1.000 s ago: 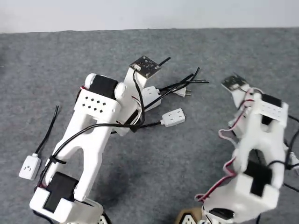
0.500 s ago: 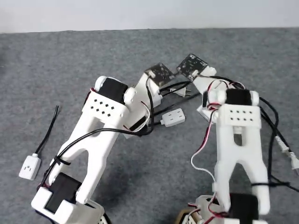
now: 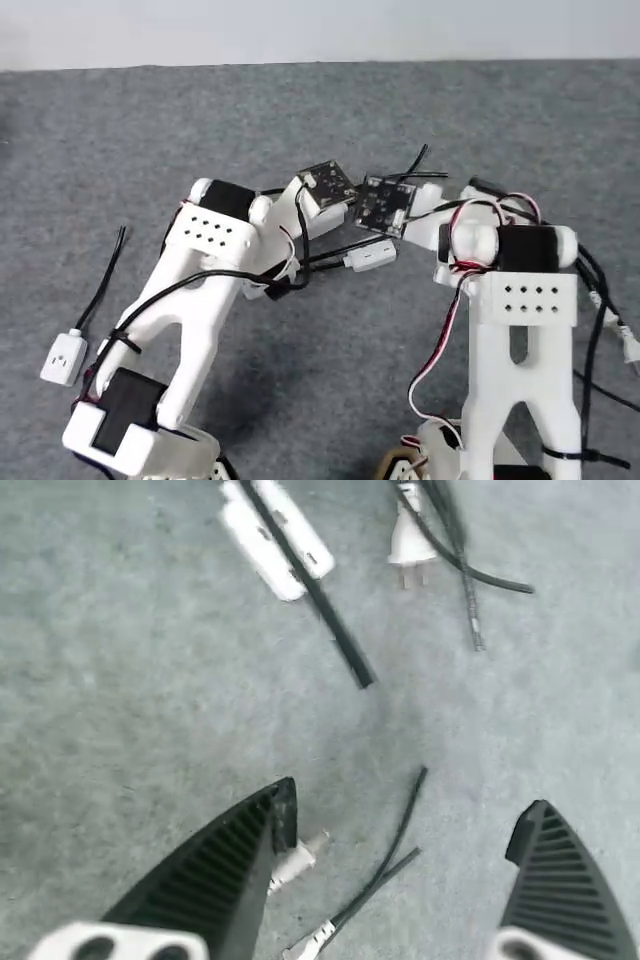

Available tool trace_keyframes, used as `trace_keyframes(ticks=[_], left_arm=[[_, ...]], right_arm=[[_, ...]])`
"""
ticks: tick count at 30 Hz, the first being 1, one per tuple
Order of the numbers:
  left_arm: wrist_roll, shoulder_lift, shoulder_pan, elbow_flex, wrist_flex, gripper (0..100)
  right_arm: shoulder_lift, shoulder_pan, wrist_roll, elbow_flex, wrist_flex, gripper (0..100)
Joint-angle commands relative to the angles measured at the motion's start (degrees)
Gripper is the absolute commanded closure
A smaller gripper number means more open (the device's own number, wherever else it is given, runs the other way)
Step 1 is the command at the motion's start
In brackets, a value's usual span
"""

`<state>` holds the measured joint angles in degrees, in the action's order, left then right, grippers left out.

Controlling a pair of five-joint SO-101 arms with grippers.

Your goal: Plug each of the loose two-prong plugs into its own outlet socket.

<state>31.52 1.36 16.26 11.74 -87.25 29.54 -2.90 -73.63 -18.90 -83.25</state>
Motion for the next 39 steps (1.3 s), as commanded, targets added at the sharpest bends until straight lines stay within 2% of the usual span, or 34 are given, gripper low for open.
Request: trace_keyframes(ticks=[1, 9, 17, 24, 28, 33, 39], left_arm=[[0.62, 3.08, 0.18, -0.31, 1.41, 99], [0.62, 3.16, 0.26, -0.84, 0.0, 99], [0.53, 5.8, -8.7, -3.3, -0.18, 99], [0.53, 6.15, -8.35, 6.29, -0.18, 98], [0.53, 6.51, -7.03, 9.71, 0.26, 92], [0.53, 6.51, -6.68, 9.8, 0.88, 74], [0.53, 6.15, -6.86, 9.98, 2.81, 76]], right_arm=[[-1.1, -3.82, -0.79, -1.05, -0.22, 64.9], [-5.58, -4.26, -0.18, -1.23, 7.34, 64.9], [-5.67, -0.57, 1.49, -1.14, 8.66, 64.9], [-5.67, 2.07, 1.58, -1.23, 8.57, 64.9], [-5.67, 4.7, 1.58, -1.49, 8.66, 64.9], [-5.67, 6.99, 1.58, -1.49, 8.31, 64.9], [-5.67, 9.01, 1.32, -3.34, 8.75, 64.9]])
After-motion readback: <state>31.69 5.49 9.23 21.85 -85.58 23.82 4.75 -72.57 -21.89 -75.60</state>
